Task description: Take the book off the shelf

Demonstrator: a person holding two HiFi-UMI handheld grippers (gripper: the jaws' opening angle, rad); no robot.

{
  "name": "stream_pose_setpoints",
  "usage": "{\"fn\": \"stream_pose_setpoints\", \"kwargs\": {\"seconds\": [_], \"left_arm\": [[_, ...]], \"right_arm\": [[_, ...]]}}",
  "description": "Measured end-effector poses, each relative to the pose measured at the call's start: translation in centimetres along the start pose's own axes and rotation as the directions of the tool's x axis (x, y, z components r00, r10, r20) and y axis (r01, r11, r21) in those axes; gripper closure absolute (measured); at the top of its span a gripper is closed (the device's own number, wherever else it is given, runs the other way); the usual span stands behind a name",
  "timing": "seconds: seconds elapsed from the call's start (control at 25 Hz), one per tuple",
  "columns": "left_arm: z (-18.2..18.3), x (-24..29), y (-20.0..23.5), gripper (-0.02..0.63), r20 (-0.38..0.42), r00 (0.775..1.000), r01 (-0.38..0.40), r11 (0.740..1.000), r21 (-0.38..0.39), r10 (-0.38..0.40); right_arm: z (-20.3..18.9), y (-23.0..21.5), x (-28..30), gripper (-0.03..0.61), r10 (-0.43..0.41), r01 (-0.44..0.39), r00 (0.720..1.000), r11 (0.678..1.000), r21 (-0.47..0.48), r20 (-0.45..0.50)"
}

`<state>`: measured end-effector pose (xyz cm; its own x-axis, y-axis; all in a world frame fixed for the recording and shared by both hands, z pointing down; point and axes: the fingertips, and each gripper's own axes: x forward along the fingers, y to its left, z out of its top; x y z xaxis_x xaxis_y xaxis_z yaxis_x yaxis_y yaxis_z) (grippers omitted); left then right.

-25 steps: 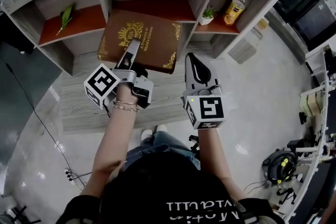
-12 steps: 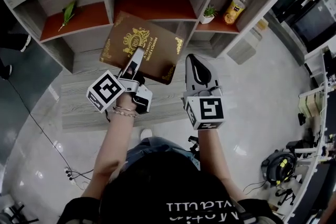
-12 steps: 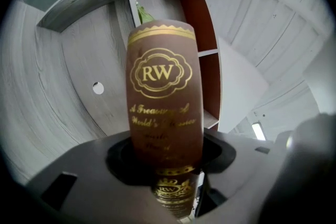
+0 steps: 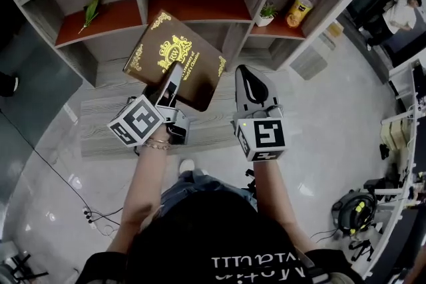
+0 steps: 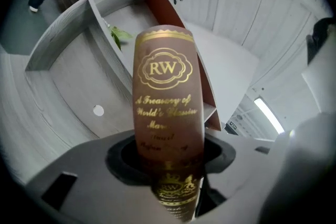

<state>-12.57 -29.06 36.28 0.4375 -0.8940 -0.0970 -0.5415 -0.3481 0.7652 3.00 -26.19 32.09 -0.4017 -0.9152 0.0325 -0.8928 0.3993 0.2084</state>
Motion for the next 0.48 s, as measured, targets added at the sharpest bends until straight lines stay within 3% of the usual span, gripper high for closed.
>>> {"fn": "stream_pose_setpoints", "kwargs": {"seconds": [0.28, 0.48], "left_arm": [[1.0, -0.8, 0.0, 0.383, 0.016, 0.998, -0.055, 0.984, 0.168, 0.053], [1.3, -1.0, -0.4, 0.383, 0.023, 0.997, -0.081, 0.955, 0.285, 0.077]], "right_arm": [[0.2, 0.6, 0.4, 0.563, 0.03, -0.03, 0.999, 1.0, -0.002, 0.014], [0.5, 0.5, 0.6, 0.563, 0.034, -0.034, 0.999, 0.999, 0.0, 0.031]]}}
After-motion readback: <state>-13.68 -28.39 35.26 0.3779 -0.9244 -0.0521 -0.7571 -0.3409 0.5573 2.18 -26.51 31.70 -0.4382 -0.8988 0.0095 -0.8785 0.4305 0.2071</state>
